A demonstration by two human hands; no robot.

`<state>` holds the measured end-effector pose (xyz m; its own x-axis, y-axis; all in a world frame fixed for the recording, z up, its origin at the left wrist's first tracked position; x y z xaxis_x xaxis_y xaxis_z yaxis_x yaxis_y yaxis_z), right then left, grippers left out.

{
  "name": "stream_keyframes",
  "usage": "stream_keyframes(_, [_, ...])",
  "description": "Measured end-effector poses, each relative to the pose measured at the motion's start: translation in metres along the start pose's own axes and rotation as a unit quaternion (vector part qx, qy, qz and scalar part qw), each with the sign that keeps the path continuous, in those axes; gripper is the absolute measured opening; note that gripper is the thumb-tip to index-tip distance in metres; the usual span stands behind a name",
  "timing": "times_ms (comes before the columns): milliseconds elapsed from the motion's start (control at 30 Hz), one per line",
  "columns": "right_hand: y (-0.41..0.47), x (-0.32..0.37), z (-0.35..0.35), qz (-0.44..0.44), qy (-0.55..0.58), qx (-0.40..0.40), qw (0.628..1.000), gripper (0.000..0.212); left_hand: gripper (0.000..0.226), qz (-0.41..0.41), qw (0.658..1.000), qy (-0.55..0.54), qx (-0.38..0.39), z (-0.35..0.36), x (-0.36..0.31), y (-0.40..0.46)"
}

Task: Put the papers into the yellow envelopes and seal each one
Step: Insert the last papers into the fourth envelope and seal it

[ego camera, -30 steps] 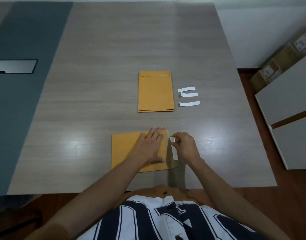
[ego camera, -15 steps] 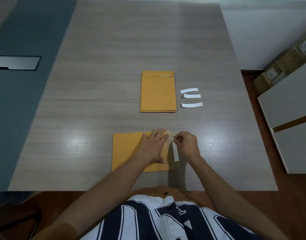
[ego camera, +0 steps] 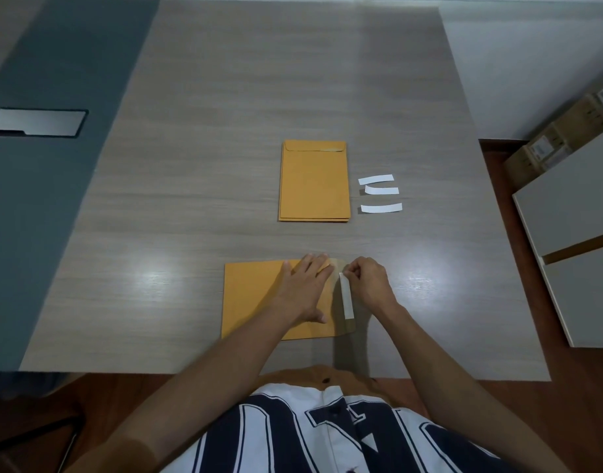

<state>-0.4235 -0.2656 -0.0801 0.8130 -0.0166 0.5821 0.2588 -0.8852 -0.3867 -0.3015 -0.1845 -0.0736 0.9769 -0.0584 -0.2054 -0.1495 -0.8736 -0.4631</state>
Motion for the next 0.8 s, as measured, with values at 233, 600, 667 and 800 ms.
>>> stream_keyframes(233, [-0.015, 0.004, -0.012, -0.023, 0.06, 0.013, 0.998, 0.008, 0.108, 0.011, 1.0, -0.014, -0.011, -0.003, 0.001, -0.001])
stream_keyframes(600, [-0.015, 0.0, -0.07, 0.086, 0.411, -0.048, 0.906, 0.011, 0.098, 0.014, 0.976, -0.205, -0.076, -0.043, 0.01, 0.006])
stream_keyframes(667, [-0.009, 0.006, -0.074, 0.077, 0.431, -0.044, 0.898, 0.011, 0.086, -0.01, 0.927, -0.36, -0.099, -0.055, 0.011, 0.012])
stream_keyframes(800, [0.002, 0.011, -0.084, 0.067, 0.455, -0.041, 0.887, 0.011, 0.044, -0.111, 0.78, -0.595, -0.16, -0.071, 0.015, 0.03])
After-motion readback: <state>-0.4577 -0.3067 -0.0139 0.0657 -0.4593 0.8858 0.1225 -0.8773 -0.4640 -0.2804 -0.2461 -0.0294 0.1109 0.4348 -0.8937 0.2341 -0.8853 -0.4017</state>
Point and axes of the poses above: each hand's wrist, its own y-axis towards the middle knuckle, its own z-axis out of the palm, x = y × z, the point moved 7 cm from there along y, towards the middle knuckle, and after that the axes turned 6 degrees about z, right-handed, at the moved point
